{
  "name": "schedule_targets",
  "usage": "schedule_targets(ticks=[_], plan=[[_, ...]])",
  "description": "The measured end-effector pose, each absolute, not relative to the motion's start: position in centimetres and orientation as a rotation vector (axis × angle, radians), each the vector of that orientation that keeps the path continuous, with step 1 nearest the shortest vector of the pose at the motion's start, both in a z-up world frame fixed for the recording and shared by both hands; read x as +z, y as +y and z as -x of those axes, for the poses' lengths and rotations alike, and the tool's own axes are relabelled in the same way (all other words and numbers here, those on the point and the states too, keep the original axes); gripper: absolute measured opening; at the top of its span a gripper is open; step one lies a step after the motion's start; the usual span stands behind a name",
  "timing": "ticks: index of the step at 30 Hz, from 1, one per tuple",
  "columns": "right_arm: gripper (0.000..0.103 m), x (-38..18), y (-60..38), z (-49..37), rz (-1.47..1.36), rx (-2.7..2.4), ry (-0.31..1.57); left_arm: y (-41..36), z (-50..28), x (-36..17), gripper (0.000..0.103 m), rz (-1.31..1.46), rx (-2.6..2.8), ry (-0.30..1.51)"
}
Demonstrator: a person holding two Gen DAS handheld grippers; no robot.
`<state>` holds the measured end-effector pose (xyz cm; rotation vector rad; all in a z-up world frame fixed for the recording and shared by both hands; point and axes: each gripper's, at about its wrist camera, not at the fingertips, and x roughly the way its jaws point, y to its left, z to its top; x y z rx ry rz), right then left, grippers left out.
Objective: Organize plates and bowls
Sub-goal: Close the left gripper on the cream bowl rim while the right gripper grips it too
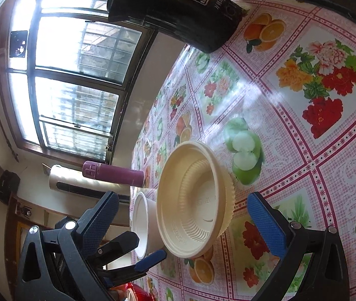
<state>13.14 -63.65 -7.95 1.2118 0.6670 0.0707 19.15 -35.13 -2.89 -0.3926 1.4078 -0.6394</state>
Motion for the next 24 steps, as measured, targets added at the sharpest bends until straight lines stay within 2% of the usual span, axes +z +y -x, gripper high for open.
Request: schedule_targets(ticks=[19,21,24], plan=[[0.101,-9.0,-63.5,-13.4,-1.254,0.085,0.703,-36.0,-19.2,-2.6,0.103,0.348,-0.695,1.353],[0.097,-9.1,-63.4,-13.4,-1.248,0.076,0.709,-35.7,-19.3,-2.7,0.103,0.349,-0.683,1.348],[0.087,-9.1,-63.3,-13.3,-1.233,0.061,0.705,-35.3,-19.5,-2.8,0.095,0.351,-0.666,1.338]])
